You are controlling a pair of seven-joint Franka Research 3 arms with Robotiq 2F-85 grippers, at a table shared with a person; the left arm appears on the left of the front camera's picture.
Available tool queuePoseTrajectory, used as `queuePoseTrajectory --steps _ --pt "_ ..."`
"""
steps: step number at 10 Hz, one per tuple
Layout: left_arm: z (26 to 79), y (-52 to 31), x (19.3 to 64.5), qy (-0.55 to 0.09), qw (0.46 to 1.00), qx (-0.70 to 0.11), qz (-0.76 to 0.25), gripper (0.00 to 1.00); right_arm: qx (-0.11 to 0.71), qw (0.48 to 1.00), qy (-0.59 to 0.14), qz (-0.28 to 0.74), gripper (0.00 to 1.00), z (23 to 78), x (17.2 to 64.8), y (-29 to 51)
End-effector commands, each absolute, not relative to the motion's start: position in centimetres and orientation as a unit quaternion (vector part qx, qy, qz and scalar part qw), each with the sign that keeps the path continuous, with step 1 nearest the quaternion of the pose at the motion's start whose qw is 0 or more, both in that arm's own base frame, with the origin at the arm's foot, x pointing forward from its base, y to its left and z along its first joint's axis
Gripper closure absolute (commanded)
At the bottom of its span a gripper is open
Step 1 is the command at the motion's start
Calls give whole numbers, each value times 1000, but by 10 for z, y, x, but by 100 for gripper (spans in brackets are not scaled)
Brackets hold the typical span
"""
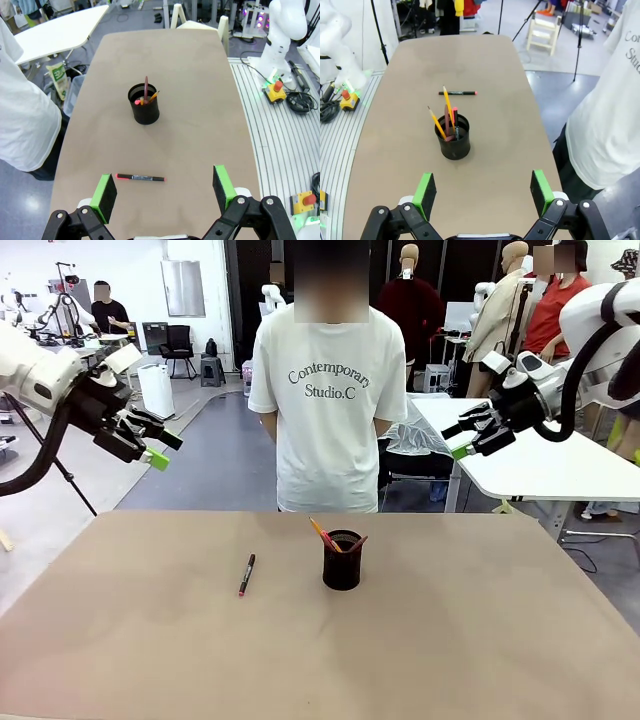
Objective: Place the pens into the pen holder.
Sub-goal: Pick up a writing instrument from the table and place it into the Pen holder.
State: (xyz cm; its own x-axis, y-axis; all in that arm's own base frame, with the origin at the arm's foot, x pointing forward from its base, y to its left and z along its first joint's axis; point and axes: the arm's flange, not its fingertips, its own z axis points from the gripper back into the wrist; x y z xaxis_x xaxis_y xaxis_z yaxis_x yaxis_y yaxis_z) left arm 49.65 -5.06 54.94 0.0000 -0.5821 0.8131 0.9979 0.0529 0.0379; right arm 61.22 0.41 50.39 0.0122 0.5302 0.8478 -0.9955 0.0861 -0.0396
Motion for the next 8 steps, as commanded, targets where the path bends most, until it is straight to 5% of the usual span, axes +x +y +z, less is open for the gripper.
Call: queuePoseTrajectory --steps 1,8 --pt "550 -49 495 -342 639 -306 -618 0 315 637 -369 599 0 505 612 5" --pt "550 -49 495 -342 639 -306 -618 0 315 637 -369 599 0 505 612 5"
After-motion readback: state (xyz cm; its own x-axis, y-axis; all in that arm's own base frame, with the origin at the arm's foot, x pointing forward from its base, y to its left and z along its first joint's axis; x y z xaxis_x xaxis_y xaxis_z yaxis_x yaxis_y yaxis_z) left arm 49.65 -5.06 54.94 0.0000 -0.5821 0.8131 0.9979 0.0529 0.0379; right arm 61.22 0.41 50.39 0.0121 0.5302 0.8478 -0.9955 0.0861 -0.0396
